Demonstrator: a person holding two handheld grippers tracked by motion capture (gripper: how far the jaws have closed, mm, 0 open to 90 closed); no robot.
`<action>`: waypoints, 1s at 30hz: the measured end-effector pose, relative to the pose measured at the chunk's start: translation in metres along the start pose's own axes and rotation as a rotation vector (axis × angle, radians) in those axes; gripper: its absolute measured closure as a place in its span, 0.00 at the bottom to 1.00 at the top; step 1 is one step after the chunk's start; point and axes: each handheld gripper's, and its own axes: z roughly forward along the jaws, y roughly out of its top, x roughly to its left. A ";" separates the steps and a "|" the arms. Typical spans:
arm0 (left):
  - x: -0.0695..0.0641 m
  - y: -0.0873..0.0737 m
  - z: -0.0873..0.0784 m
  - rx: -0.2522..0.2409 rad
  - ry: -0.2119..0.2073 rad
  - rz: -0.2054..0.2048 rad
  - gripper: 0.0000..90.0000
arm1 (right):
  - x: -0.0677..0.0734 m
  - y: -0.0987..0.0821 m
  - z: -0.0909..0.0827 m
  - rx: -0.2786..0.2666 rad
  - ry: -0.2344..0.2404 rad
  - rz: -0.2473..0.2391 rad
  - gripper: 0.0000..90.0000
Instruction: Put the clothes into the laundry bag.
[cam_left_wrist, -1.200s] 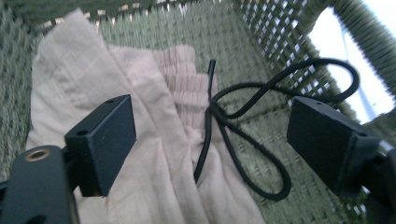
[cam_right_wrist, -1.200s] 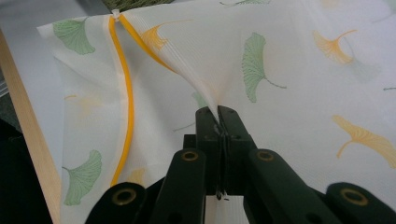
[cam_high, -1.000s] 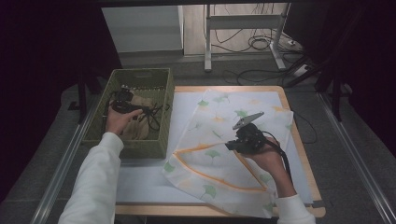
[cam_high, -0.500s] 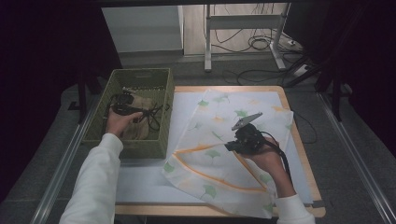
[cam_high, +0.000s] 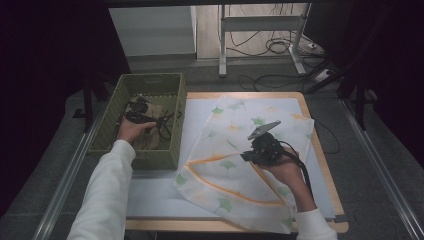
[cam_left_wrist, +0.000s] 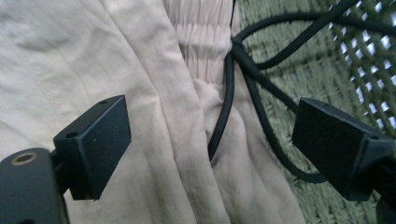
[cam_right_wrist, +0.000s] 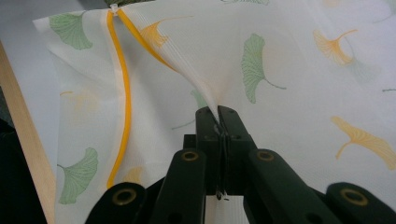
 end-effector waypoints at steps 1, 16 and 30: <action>0.000 0.000 0.001 0.009 -0.002 0.003 0.13 | 0.000 0.000 0.000 0.001 0.000 -0.001 0.97; -0.003 -0.002 0.015 0.142 0.047 0.061 0.17 | -0.001 0.000 0.002 0.002 0.000 0.004 0.97; -0.002 0.002 0.025 0.182 0.039 0.035 0.15 | -0.002 -0.001 0.001 0.001 -0.007 0.009 0.97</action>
